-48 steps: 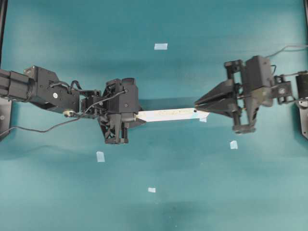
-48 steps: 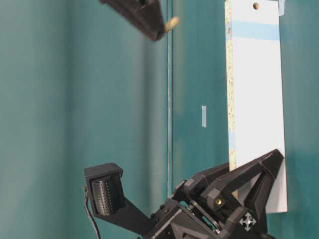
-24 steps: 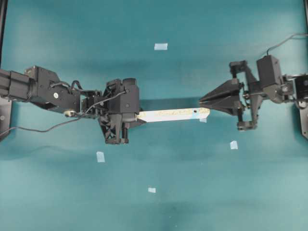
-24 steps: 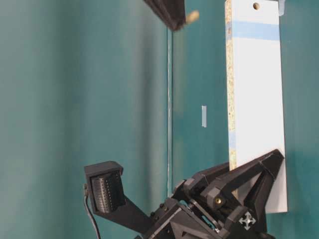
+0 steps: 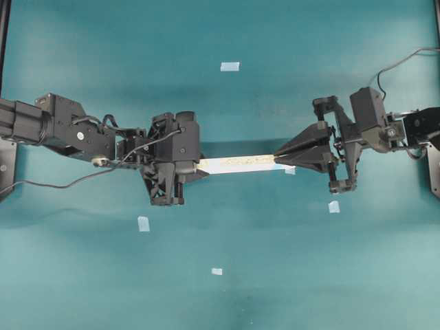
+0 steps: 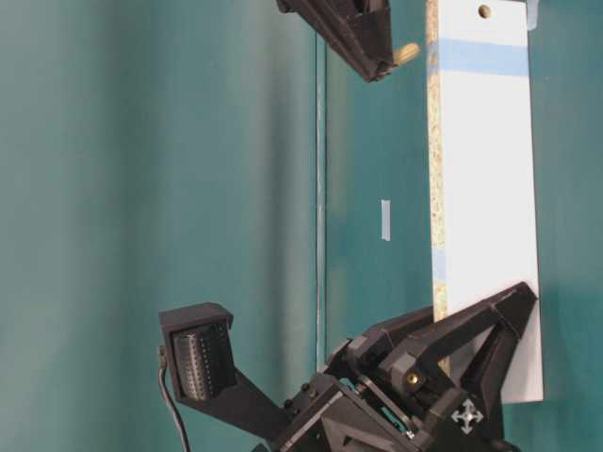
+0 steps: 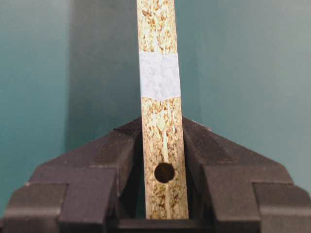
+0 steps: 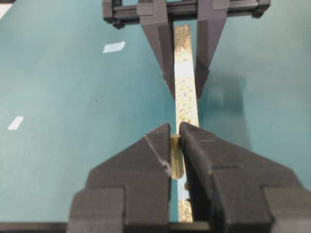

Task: Move the wooden board into place and insert the rod into its hole.

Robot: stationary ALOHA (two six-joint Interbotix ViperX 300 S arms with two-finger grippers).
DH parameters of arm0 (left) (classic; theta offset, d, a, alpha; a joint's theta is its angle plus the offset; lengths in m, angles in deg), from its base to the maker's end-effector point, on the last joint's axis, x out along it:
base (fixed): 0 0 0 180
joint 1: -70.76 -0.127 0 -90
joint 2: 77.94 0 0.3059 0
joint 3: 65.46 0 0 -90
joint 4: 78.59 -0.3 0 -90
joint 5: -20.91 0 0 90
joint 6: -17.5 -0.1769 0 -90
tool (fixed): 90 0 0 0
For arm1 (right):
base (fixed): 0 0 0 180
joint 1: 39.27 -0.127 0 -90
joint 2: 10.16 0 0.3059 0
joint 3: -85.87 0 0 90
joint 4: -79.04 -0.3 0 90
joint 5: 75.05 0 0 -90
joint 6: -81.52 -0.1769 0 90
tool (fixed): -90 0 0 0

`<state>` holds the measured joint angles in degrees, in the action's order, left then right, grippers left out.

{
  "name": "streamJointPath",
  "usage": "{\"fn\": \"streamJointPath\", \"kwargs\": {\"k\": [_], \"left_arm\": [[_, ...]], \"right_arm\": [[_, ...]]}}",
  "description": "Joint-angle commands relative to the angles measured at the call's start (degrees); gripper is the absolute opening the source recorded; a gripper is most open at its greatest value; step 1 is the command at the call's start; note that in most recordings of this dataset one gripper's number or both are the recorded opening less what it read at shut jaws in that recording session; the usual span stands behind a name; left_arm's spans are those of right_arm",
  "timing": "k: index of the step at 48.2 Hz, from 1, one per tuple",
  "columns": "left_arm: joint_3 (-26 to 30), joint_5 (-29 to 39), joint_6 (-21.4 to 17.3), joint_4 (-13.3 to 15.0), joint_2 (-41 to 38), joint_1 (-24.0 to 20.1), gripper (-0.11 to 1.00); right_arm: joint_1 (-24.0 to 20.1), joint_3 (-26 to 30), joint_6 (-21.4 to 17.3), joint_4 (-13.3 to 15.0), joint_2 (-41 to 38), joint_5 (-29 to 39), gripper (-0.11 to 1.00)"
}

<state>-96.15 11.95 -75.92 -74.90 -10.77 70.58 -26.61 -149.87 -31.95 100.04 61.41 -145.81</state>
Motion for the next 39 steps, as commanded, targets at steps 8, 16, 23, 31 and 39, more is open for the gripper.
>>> {"fn": "streamJointPath", "kwargs": {"k": [8, 16, 23, 31, 39], "left_arm": [[0.7, -0.09, 0.26, 0.09, 0.62, -0.09, 0.21], [0.97, -0.09, 0.26, 0.0, 0.53, -0.09, 0.21], [0.97, -0.09, 0.26, 0.0, 0.62, -0.09, 0.21], [1.05, -0.09, 0.26, 0.0, 0.53, -0.09, 0.21], [1.05, -0.09, 0.26, 0.0, 0.53, -0.09, 0.21]], "right_arm": [[-0.18, 0.7, 0.18, 0.09, 0.26, 1.32, 0.1], [-0.18, 1.41, 0.18, 0.09, 0.18, 2.64, 0.1], [-0.18, 2.2, 0.18, 0.09, 0.18, 3.78, 0.1], [-0.09, 2.11, 0.35, 0.09, 0.0, 4.57, 0.1], [-0.18, 2.02, 0.35, 0.0, 0.0, 4.75, 0.1]]}}
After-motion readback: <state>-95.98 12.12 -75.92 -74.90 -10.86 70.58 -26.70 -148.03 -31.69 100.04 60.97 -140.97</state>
